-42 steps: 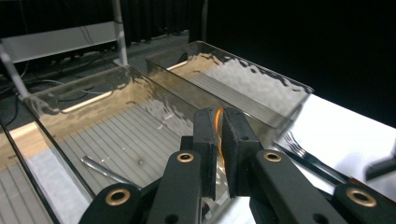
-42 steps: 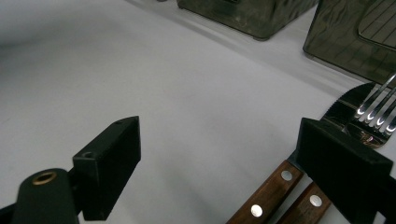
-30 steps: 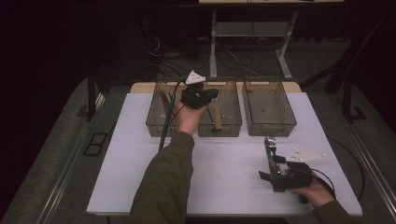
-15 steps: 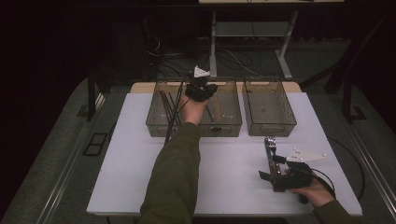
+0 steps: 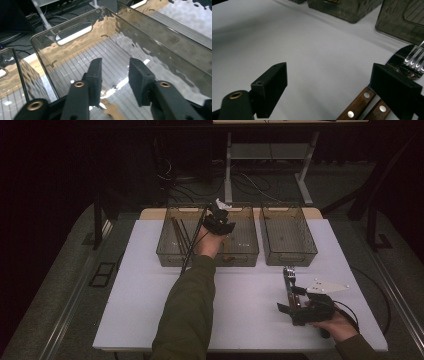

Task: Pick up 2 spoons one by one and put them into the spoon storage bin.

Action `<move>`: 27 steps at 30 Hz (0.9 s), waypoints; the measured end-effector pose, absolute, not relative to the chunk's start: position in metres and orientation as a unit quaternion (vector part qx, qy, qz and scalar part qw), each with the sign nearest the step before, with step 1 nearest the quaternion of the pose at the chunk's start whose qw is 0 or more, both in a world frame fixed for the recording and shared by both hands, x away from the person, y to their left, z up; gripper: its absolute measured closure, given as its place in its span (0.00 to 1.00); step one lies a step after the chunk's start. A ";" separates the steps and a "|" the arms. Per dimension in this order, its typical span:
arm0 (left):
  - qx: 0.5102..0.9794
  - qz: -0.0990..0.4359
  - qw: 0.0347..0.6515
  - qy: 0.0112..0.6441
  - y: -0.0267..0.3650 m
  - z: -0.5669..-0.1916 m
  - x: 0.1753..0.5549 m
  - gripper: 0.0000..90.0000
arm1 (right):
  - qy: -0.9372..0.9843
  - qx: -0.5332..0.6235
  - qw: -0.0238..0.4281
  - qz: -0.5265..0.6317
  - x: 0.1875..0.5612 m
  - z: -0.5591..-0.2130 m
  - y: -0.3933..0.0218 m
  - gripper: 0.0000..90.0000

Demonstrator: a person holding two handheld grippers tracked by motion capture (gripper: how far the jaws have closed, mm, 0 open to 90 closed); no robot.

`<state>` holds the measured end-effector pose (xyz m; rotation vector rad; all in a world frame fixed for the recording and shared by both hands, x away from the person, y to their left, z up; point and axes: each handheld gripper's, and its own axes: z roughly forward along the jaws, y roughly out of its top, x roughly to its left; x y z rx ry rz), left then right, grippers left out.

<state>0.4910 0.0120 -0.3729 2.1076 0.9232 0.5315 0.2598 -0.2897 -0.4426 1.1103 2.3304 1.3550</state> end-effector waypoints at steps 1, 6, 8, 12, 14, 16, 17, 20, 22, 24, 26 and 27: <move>0.827 0.206 0.379 0.361 0.012 -0.372 0.490 0.65 | 0.795 0.377 0.114 0.462 0.260 -0.443 -0.290 0.16; 0.820 0.196 0.407 0.351 0.012 -0.371 0.481 0.55 | 0.796 0.377 0.113 0.460 0.260 -0.443 -0.289 0.16; 0.824 0.184 0.413 0.341 0.014 -0.370 0.477 0.53 | 0.797 0.375 0.115 0.459 0.261 -0.443 -0.289 0.16; 0.821 0.170 0.428 0.337 0.020 -0.368 0.466 0.49 | 0.799 0.374 0.114 0.457 0.261 -0.444 -0.288 0.16; 0.820 0.156 0.437 0.335 0.025 -0.367 0.462 0.47 | 0.800 0.374 0.115 0.455 0.261 -0.444 -0.287 0.16; 0.822 0.151 0.443 0.324 0.030 -0.365 0.457 0.44 | 0.801 0.375 0.114 0.453 0.262 -0.445 -0.287 0.16; 0.818 0.147 0.448 0.328 0.032 -0.364 0.453 0.44 | 0.801 0.375 0.113 0.453 0.262 -0.446 -0.286 0.16; 0.810 0.130 0.471 0.325 0.039 -0.364 0.443 0.40 | 0.802 0.375 0.111 0.451 0.262 -0.446 -0.285 0.16; 0.810 0.125 0.476 0.318 0.044 -0.364 0.436 0.38 | 0.802 0.375 0.112 0.451 0.263 -0.446 -0.285 0.16; 0.810 0.125 0.480 0.313 0.049 -0.364 0.428 0.36 | 0.802 0.375 0.113 0.451 0.263 -0.446 -0.286 0.16; 0.809 0.124 0.484 0.310 0.054 -0.365 0.419 0.35 | 0.802 0.376 0.114 0.450 0.263 -0.447 -0.286 0.16; 0.809 0.125 0.485 0.307 0.056 -0.365 0.415 0.34 | 0.802 0.376 0.115 0.449 0.263 -0.447 -0.286 0.16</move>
